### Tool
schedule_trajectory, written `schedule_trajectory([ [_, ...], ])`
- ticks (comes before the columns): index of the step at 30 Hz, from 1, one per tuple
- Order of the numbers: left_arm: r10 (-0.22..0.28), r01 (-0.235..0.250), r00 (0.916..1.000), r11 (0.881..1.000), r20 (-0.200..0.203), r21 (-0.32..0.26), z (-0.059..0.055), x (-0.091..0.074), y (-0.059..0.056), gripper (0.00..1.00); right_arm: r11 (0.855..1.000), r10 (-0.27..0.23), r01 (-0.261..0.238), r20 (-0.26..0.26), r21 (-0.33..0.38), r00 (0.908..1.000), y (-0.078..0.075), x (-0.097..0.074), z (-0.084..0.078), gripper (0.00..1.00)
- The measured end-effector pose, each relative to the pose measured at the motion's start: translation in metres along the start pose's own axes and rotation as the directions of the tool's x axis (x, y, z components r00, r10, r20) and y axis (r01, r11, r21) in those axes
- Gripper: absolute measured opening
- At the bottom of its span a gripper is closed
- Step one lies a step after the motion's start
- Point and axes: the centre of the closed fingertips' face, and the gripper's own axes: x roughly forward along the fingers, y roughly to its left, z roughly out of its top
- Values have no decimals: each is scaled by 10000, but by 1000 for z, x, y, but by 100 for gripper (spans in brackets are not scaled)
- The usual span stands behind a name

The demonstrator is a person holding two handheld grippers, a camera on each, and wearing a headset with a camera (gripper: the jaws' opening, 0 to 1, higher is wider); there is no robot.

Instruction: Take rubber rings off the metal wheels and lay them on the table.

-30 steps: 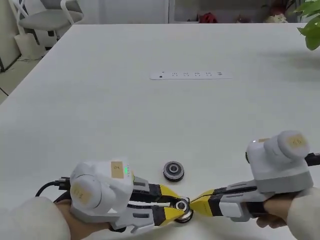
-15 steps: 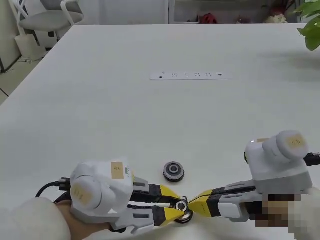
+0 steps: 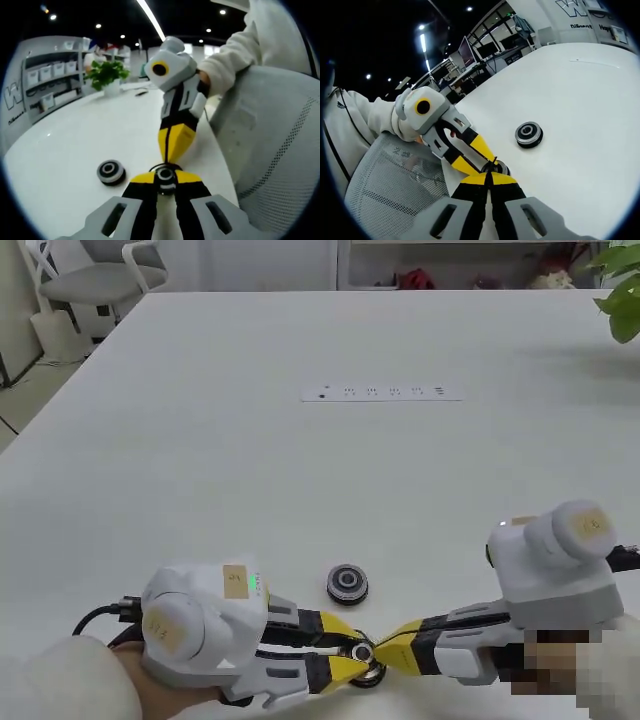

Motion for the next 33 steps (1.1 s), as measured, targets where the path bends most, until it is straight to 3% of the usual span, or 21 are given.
schedule_trajectory([
  [14, 8, -9, 10000, 9996, -55, -272, 1, 0, 1, 13, 9996, -259, 261, -174, 87, 9995, -6, -1, -4, 0],
  [22, -101, 91, 9987, 9998, -504, -192, 0, -4, 3, 14, 9995, -243, 246, -163, 173, 9996, -5, -1, -4, 0],
  [26, 116, -124, 9998, 9978, -132, -647, 11, -13, 8, 14, 9993, -302, 305, -130, 198, 9995, -6, -2, -3, 0],
  [33, 428, -376, 9980, 9933, 456, -1095, 29, -33, 19, 26, 9991, -373, 375, -83, 217, 9993, -5, -4, 0, 0],
])
